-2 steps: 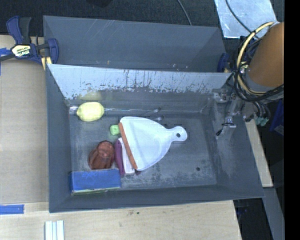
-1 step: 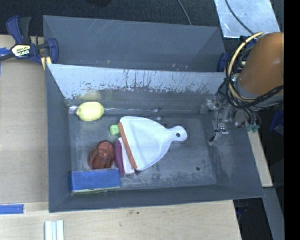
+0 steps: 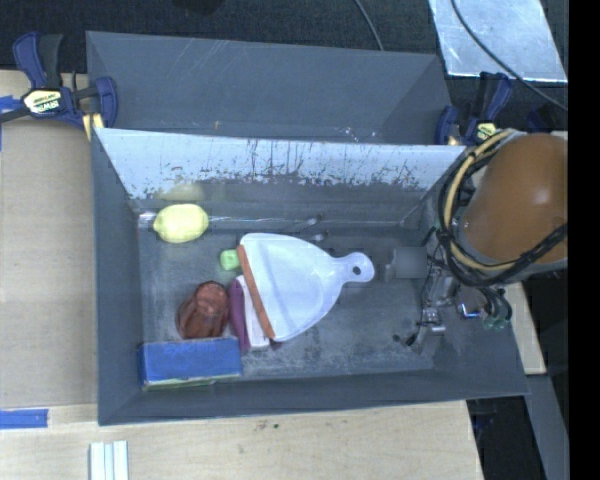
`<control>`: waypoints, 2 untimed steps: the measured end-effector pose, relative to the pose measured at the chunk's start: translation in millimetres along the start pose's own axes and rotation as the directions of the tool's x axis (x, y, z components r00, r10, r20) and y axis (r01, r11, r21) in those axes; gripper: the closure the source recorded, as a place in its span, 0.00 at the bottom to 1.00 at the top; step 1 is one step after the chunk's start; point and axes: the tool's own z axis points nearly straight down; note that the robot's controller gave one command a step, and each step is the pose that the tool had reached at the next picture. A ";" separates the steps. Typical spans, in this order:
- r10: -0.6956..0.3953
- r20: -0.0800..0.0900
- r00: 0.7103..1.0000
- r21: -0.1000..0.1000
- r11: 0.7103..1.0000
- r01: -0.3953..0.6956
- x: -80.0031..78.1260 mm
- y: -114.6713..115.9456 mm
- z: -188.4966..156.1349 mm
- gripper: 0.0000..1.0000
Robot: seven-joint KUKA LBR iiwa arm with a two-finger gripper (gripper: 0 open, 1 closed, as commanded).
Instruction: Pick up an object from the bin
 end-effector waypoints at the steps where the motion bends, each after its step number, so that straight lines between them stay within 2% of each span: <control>1: 0.036 0.017 0.999 0.004 0.999 -0.036 -36.9 -2.6 19.3 0.00; 2: 0.012 0.012 1.000 0.002 1.000 -0.012 -50.4 -8.5 38.3 0.00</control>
Offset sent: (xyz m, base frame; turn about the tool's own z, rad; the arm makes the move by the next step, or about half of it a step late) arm -0.0046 -0.0370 -0.0235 -0.3345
